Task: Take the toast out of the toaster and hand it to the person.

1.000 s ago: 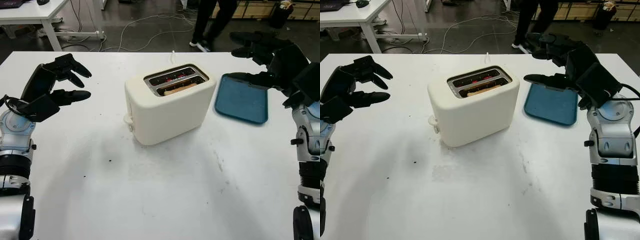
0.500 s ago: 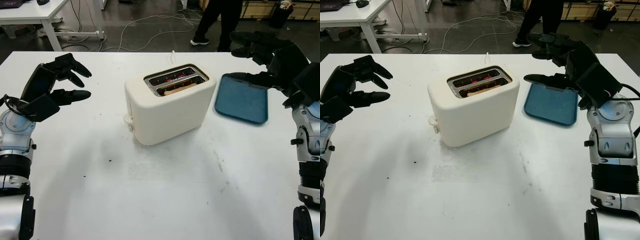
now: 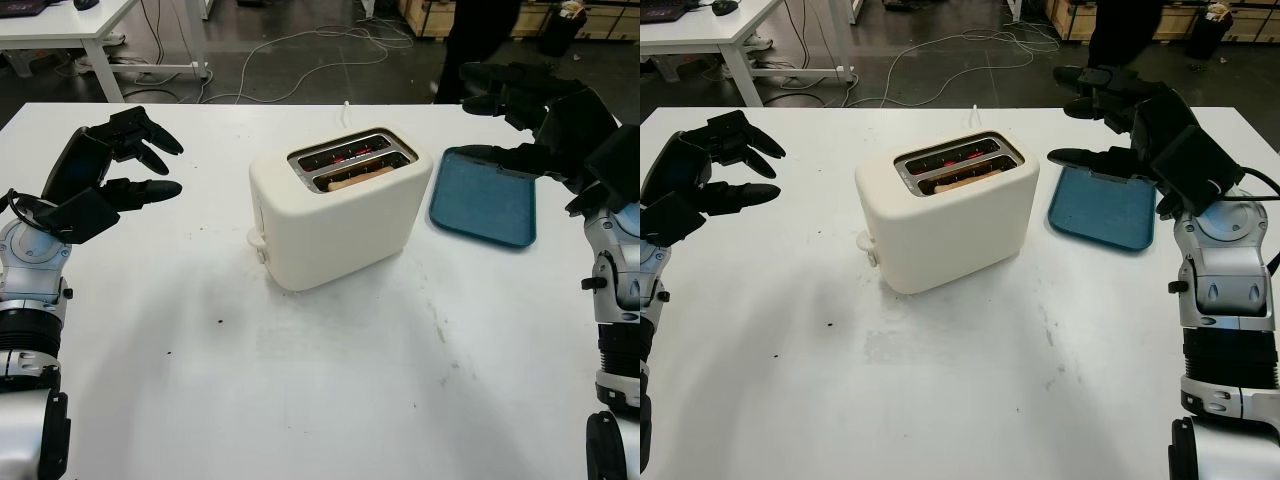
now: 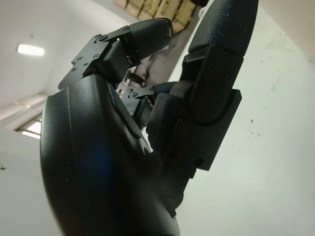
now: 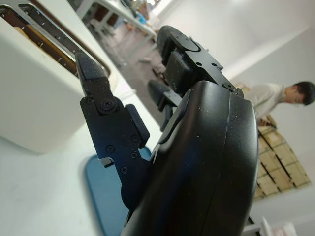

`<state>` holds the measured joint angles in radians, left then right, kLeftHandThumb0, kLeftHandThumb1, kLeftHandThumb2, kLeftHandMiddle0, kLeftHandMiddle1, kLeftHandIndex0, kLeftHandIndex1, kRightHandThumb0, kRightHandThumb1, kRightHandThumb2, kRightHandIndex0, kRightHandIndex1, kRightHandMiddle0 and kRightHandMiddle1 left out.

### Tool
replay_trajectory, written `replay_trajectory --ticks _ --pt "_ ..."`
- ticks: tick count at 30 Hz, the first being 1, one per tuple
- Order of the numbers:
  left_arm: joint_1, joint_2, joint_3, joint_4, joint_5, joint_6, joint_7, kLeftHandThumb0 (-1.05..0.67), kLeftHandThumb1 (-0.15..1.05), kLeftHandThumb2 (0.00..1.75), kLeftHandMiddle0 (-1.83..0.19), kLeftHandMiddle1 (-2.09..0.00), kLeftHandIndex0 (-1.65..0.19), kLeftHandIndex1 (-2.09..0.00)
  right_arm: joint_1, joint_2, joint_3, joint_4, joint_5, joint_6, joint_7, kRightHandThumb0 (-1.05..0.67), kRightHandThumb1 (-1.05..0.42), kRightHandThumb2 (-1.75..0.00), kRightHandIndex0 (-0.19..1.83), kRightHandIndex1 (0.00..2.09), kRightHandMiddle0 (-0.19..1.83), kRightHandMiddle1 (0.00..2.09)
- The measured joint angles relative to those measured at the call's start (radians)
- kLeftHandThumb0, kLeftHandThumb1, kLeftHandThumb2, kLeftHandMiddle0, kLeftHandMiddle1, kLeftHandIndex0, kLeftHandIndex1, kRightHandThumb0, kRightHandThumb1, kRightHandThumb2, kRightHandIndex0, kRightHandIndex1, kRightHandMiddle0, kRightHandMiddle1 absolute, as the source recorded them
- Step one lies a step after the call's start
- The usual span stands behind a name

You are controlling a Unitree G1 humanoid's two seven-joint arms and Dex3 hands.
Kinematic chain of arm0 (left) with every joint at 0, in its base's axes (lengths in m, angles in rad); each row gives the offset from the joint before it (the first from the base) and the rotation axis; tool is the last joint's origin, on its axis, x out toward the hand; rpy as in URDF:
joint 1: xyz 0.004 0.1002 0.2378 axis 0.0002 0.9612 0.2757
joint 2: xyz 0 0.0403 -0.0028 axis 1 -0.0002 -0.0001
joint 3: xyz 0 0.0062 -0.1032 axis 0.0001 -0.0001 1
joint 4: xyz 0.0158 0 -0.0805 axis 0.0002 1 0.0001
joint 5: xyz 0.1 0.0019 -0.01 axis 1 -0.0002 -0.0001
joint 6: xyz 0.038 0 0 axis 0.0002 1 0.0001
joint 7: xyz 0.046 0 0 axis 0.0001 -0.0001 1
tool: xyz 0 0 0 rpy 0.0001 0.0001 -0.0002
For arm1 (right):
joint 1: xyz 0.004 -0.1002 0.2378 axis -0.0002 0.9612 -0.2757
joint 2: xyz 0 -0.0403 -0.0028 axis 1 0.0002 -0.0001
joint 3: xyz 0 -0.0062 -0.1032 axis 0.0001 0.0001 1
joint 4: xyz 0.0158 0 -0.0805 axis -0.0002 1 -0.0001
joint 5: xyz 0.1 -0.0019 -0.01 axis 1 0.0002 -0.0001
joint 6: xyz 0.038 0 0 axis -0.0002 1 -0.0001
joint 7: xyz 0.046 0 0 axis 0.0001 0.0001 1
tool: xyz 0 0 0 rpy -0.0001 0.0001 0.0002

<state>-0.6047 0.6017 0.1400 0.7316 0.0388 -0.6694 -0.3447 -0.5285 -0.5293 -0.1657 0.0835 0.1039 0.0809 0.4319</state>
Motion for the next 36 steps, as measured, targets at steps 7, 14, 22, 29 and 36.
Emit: replay_trajectory --ticks 7,14,22,29,36 --pt "0.000 0.000 0.000 0.000 0.000 0.000 0.000 -1.05 0.92 0.09 -0.54 -1.36 -0.43 -1.26 0.000 0.000 0.000 0.000 0.000 0.000 0.000 -0.25 -0.70 0.00 0.18 0.82 0.59 0.00" --pt "0.000 0.000 0.000 0.000 0.000 0.000 0.000 -1.05 0.92 0.10 -0.54 -1.35 -0.42 -1.25 0.000 0.000 0.000 0.000 0.001 0.000 0.000 -0.26 -0.71 0.00 0.19 0.82 0.60 0.01" --pt "0.000 0.000 0.000 0.000 0.000 0.000 0.000 -1.05 0.92 0.09 -0.54 -1.35 -0.43 -1.25 0.000 0.000 0.000 0.000 0.000 0.000 0.000 -0.24 -0.71 0.00 0.18 0.82 0.59 0.00" --pt "0.000 0.000 0.000 0.000 0.000 0.000 0.000 -1.05 0.92 0.09 -0.54 -1.35 -0.42 -1.25 0.000 0.000 0.000 0.000 0.001 0.000 0.000 -0.25 -0.71 0.00 0.18 0.82 0.59 0.00" --pt "0.000 0.000 0.000 -0.002 0.000 0.000 0.000 -1.05 0.92 0.09 -0.54 -1.35 -0.42 -1.25 0.000 0.000 0.000 0.000 -0.001 0.000 0.000 -0.26 -0.70 0.00 0.19 0.83 0.59 0.00"
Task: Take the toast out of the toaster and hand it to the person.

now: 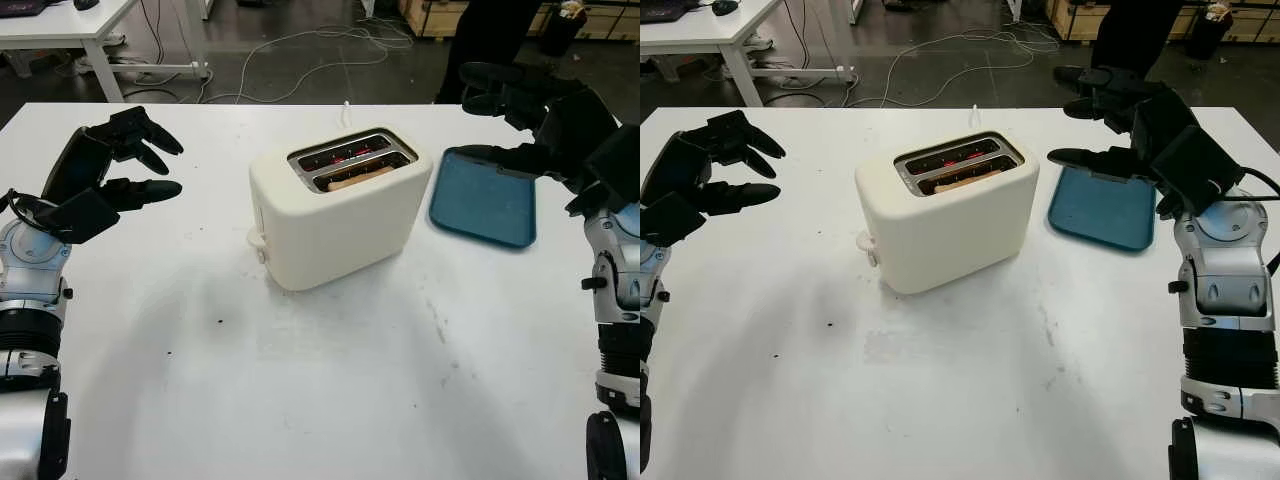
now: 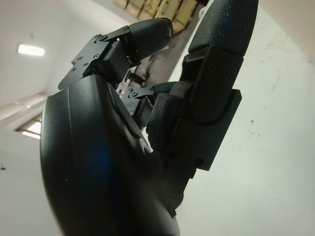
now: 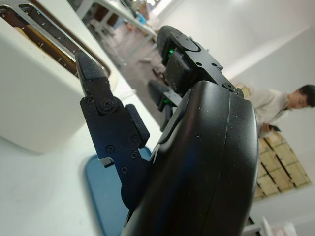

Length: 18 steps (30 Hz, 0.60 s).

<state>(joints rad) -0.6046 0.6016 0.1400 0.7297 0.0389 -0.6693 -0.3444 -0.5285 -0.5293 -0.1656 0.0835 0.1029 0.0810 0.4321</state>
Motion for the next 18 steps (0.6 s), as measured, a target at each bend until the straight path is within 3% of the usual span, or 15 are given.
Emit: replay_trajectory --ticks 18 --pt "0.000 0.000 0.000 0.000 0.000 0.000 0.000 -1.05 0.92 0.09 -0.54 -1.34 -0.43 -1.24 0.000 0.000 0.000 0.000 0.003 0.000 0.000 -0.24 -0.71 0.00 0.16 0.84 0.58 0.00"
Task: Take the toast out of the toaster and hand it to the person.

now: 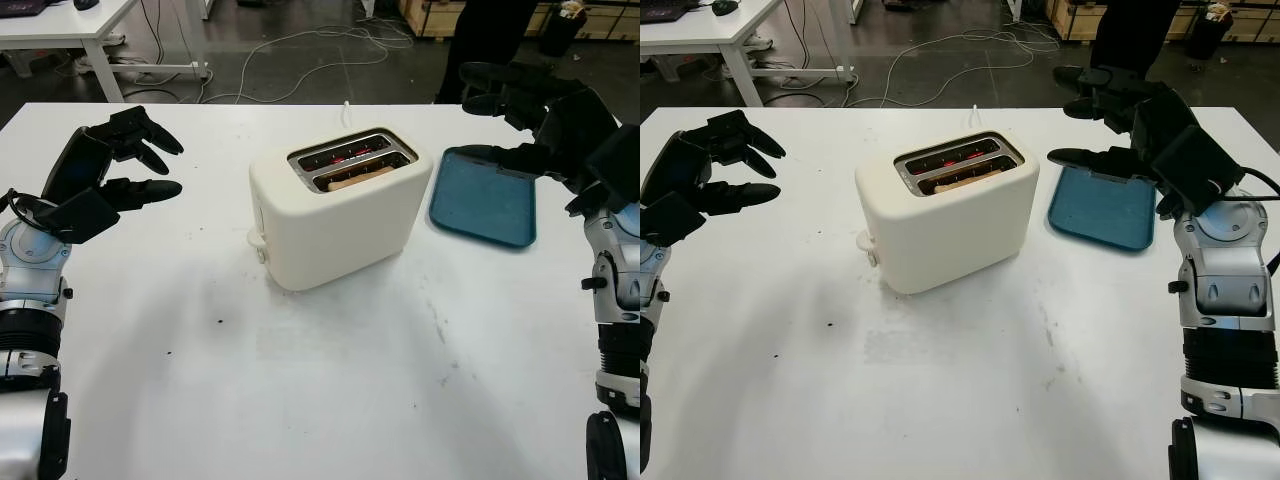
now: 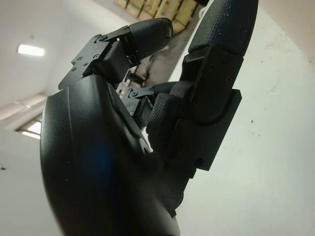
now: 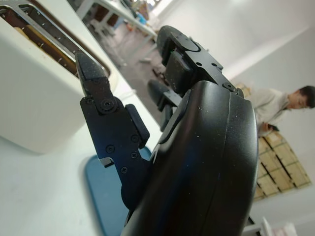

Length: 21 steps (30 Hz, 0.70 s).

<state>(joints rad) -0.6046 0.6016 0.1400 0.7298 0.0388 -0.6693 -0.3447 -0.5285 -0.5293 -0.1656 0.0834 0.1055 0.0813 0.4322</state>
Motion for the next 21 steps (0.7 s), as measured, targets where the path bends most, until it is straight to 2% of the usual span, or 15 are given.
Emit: replay_trajectory --ticks 21 --pt "0.000 0.000 0.000 -0.001 -0.001 0.005 0.000 -1.05 0.92 0.09 -0.55 -1.33 -0.44 -1.22 0.000 0.000 0.000 0.000 -0.001 0.000 0.000 -0.27 -0.70 0.00 0.18 0.84 0.59 0.00"
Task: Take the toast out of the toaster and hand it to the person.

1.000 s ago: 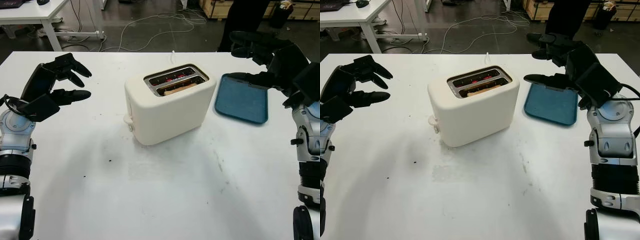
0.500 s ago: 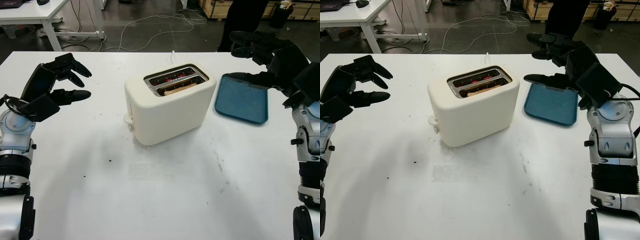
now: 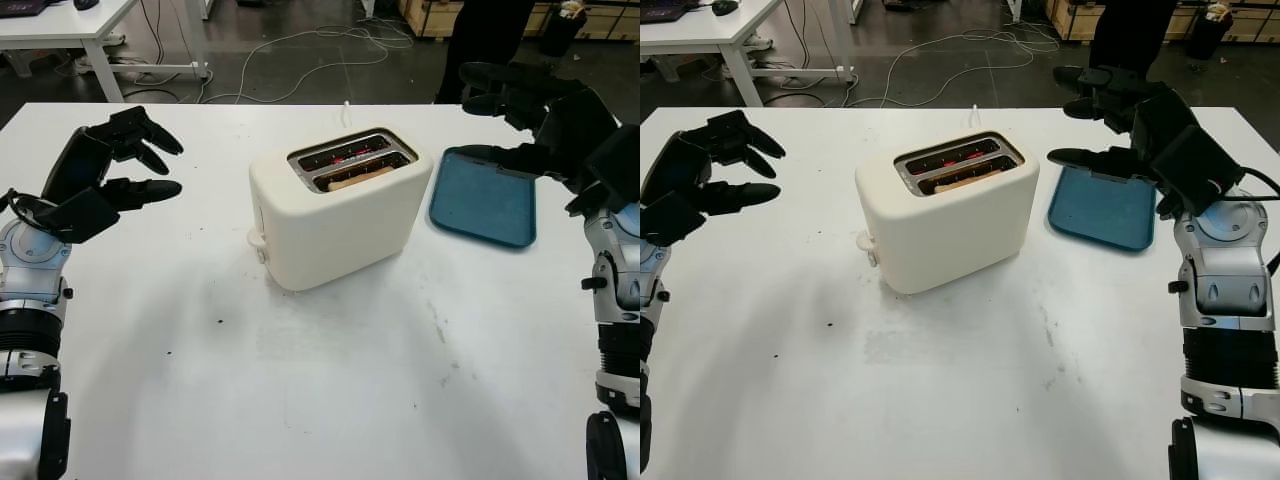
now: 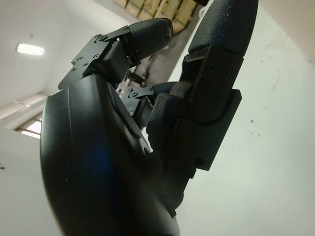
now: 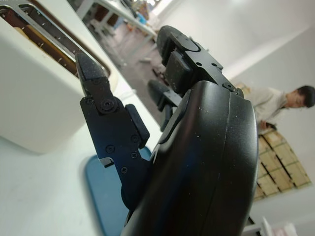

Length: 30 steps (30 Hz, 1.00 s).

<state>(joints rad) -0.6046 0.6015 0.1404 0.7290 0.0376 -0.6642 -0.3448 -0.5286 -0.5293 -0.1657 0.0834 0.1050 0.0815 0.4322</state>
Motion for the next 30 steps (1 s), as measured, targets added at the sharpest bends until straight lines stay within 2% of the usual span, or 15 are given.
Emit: replay_trajectory --ticks 15,30 --pt "0.000 0.000 0.001 -0.001 0.000 0.005 0.000 -1.05 0.92 0.09 -0.55 -1.33 -0.44 -1.22 0.000 0.000 0.000 0.000 0.000 0.000 0.000 -0.29 -0.71 0.00 0.19 0.83 0.59 0.01" --pt "0.000 0.000 0.002 -0.001 0.000 0.005 0.000 -1.05 0.92 0.10 -0.54 -1.34 -0.43 -1.23 0.000 0.000 0.000 0.000 -0.001 0.000 0.000 -0.24 -0.70 0.00 0.19 0.83 0.59 0.00"
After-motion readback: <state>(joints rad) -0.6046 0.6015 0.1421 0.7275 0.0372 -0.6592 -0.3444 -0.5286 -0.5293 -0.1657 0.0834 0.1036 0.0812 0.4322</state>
